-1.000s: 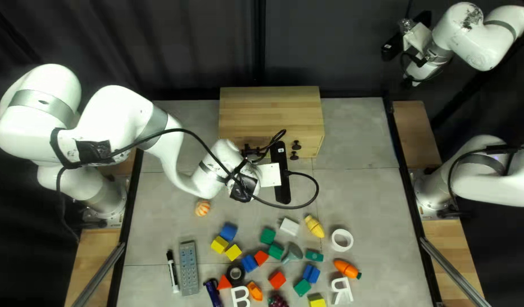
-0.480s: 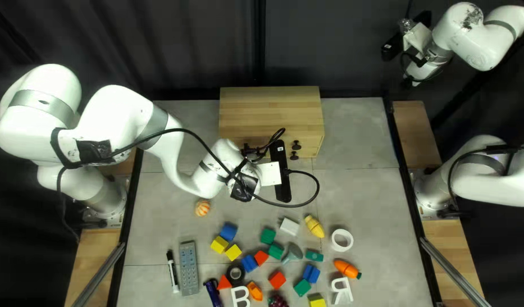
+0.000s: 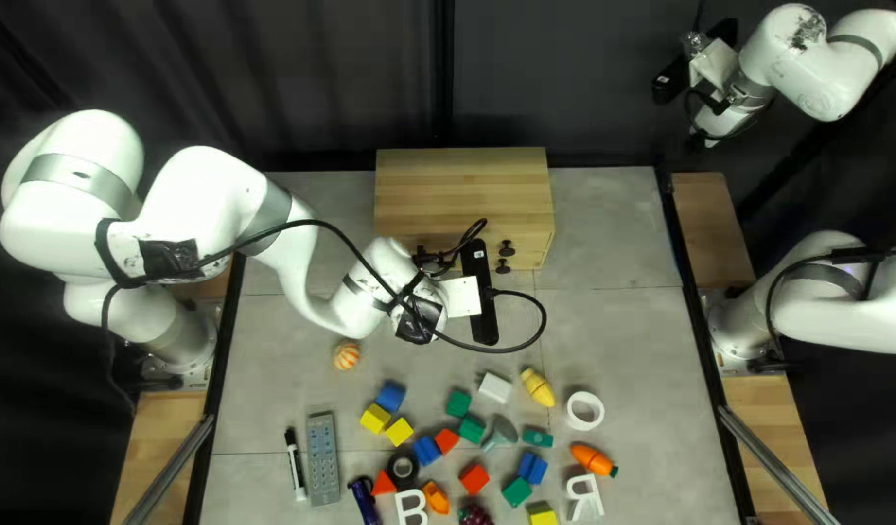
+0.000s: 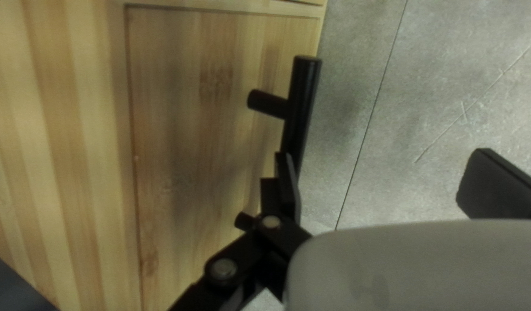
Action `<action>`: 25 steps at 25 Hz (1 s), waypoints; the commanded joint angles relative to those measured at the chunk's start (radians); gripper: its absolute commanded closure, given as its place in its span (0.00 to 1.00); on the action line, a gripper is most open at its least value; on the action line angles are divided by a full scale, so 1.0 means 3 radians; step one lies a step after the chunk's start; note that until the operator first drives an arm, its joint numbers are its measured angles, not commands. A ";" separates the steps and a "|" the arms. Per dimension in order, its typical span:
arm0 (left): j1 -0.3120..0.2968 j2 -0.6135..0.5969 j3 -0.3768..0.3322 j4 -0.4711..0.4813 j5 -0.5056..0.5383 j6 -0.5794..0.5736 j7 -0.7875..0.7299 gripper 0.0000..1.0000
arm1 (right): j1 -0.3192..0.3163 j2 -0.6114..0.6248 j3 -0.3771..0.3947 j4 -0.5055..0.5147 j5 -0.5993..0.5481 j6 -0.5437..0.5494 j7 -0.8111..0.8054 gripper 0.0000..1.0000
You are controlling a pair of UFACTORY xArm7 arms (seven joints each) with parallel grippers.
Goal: Open drawers and place objects into drawer and close
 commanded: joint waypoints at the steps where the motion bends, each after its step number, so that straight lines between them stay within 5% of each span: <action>1: 0.0005 0.0014 0.0006 0.0006 0.0002 -0.0007 -0.0004 0.00 | 0.0000 0.0000 0.0000 0.0000 0.0000 0.0000 0.0000 0.00; 25: 0.0028 0.0112 0.0040 0.0097 0.0020 -0.0009 0.0000 0.00 | 0.0000 0.0000 0.0000 0.0000 0.0000 0.0000 0.0000 0.00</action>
